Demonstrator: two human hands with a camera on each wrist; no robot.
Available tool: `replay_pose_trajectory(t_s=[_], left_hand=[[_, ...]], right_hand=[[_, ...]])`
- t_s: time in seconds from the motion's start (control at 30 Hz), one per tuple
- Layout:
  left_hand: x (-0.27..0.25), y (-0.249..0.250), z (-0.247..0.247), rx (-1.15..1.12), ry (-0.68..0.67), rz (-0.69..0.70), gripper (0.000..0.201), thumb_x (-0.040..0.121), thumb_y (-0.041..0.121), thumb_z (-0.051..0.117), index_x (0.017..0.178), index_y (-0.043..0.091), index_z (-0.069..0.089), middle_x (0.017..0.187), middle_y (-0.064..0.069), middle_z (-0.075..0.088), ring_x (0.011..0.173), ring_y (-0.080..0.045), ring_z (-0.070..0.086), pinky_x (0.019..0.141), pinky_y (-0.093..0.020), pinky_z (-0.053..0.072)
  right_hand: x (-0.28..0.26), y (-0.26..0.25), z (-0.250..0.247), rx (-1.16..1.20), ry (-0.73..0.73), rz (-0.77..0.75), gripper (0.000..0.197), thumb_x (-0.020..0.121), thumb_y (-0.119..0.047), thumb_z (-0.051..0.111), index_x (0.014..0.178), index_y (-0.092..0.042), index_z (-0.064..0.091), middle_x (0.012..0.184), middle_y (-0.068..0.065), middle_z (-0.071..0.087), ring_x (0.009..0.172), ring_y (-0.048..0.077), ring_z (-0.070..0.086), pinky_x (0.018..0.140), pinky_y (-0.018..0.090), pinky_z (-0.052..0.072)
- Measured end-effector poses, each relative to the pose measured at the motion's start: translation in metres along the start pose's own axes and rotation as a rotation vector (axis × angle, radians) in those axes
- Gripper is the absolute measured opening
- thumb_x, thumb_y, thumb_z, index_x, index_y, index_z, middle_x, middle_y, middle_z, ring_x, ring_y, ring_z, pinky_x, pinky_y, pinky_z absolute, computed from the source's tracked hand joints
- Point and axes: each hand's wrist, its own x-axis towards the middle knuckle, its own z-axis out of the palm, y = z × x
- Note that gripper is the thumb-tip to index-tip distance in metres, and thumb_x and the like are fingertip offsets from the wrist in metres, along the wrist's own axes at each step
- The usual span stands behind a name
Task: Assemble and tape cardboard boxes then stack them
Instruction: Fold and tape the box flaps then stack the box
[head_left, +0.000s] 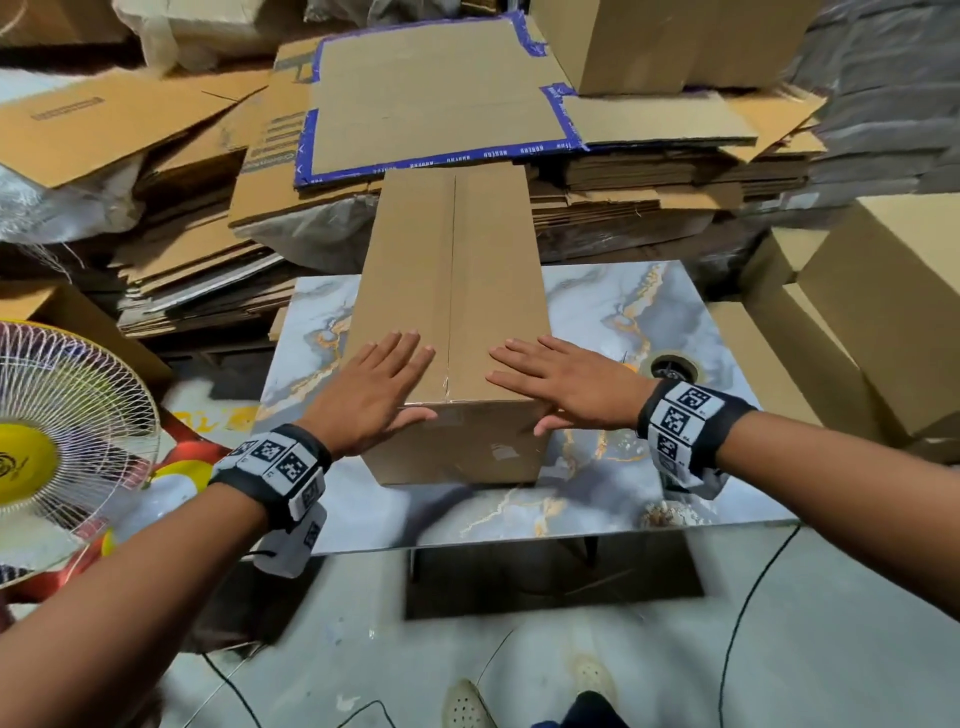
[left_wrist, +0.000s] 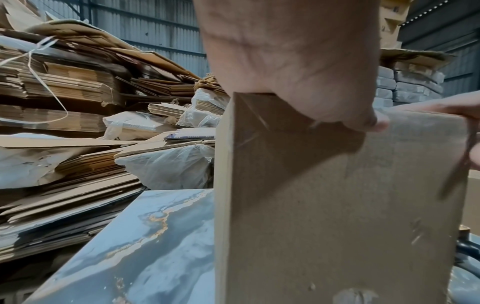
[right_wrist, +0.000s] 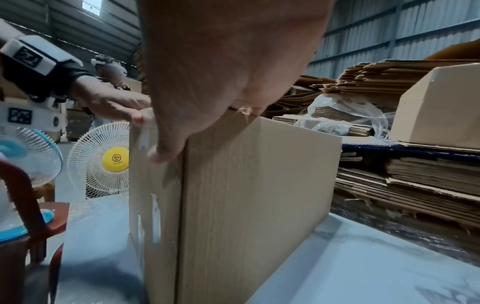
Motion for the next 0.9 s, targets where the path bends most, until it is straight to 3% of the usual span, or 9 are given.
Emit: replay_pose_trajectory(t_s=[0.17,0.3,0.4,0.53,0.6,0.67,0.73,0.8,0.9], left_hand=[[0.001,0.003,-0.002,-0.011,-0.039,-0.011,0.099,0.094,0.079,0.01,0.152,0.006,0.041,0.155,-0.024,0.04,0.142,-0.045,0.041,0.111,-0.057,0.038],[0.003,0.0,0.0,-0.008,-0.069,-0.007,0.106,0.084,0.084,0.024,0.159,0.008,0.025,0.163,-0.023,0.023,0.151,-0.043,0.023,0.12,-0.055,0.026],[0.003,-0.008,-0.004,0.005,-0.142,0.034,0.113,0.079,0.085,0.034,0.162,0.012,0.01,0.167,-0.019,0.008,0.154,-0.04,0.009,0.124,-0.051,0.018],[-0.005,-0.033,-0.01,0.018,-0.085,0.184,0.085,0.096,0.076,0.013,0.162,0.022,0.015,0.166,-0.017,0.02,0.152,-0.036,0.023,0.12,-0.047,0.026],[-0.007,-0.042,-0.01,0.011,-0.062,0.212,0.077,0.1,0.07,0.018,0.159,0.022,0.027,0.16,-0.02,0.033,0.145,-0.039,0.036,0.114,-0.05,0.037],[-0.011,-0.046,-0.005,-0.03,-0.006,0.206,0.072,0.101,0.066,0.027,0.152,0.016,0.041,0.15,-0.025,0.047,0.135,-0.043,0.049,0.105,-0.054,0.048],[-0.021,-0.045,0.006,-0.102,0.118,0.144,0.07,0.099,0.064,0.037,0.142,0.011,0.052,0.142,-0.026,0.054,0.13,-0.044,0.054,0.101,-0.054,0.051],[-0.031,-0.04,0.017,-0.263,0.242,-0.006,0.071,0.092,0.062,0.049,0.138,0.008,0.058,0.146,-0.023,0.052,0.135,-0.04,0.049,0.109,-0.048,0.045],[-0.04,-0.033,0.027,-0.624,0.39,-0.221,0.07,0.079,0.044,0.073,0.139,0.01,0.06,0.156,-0.014,0.037,0.148,-0.026,0.031,0.122,-0.031,0.025]], right_hand=[[-0.003,-0.012,-0.003,0.0,0.007,0.121,0.074,0.101,-0.064,0.003,0.161,-0.023,0.017,0.169,0.007,0.012,0.156,0.025,0.013,0.123,0.052,0.02],[0.001,-0.014,-0.008,-0.012,-0.042,0.125,0.071,0.103,-0.058,0.028,0.162,-0.02,0.013,0.169,0.011,0.009,0.156,0.028,0.011,0.122,0.057,0.021],[-0.001,-0.015,-0.015,0.025,-0.127,0.131,0.092,0.095,-0.06,0.054,0.163,-0.022,0.004,0.17,0.007,-0.001,0.156,0.024,0.0,0.124,0.049,0.007],[-0.003,-0.022,-0.012,0.116,-0.033,0.186,0.072,0.1,-0.065,0.01,0.163,-0.028,0.01,0.17,0.001,0.004,0.157,0.02,0.003,0.125,0.051,0.012],[0.0,-0.025,-0.011,0.135,0.012,0.216,0.069,0.102,-0.062,0.008,0.161,-0.028,0.019,0.169,0.003,0.015,0.155,0.021,0.014,0.124,0.048,0.018],[0.01,-0.027,-0.012,0.119,0.089,0.227,0.065,0.102,-0.062,0.019,0.153,-0.025,0.036,0.159,0.007,0.035,0.145,0.027,0.035,0.116,0.048,0.034],[0.024,-0.031,-0.015,0.107,0.163,0.243,0.063,0.099,-0.068,0.03,0.139,-0.022,0.049,0.137,0.009,0.051,0.121,0.029,0.052,0.1,0.044,0.045],[0.038,-0.038,-0.016,0.085,0.232,0.285,0.065,0.093,-0.075,0.036,0.124,-0.02,0.055,0.118,0.007,0.054,0.102,0.026,0.052,0.085,0.041,0.047],[0.053,-0.051,-0.011,0.033,0.267,0.4,0.071,0.085,-0.082,0.035,0.112,-0.02,0.056,0.11,0.006,0.051,0.098,0.026,0.048,0.083,0.042,0.041]])
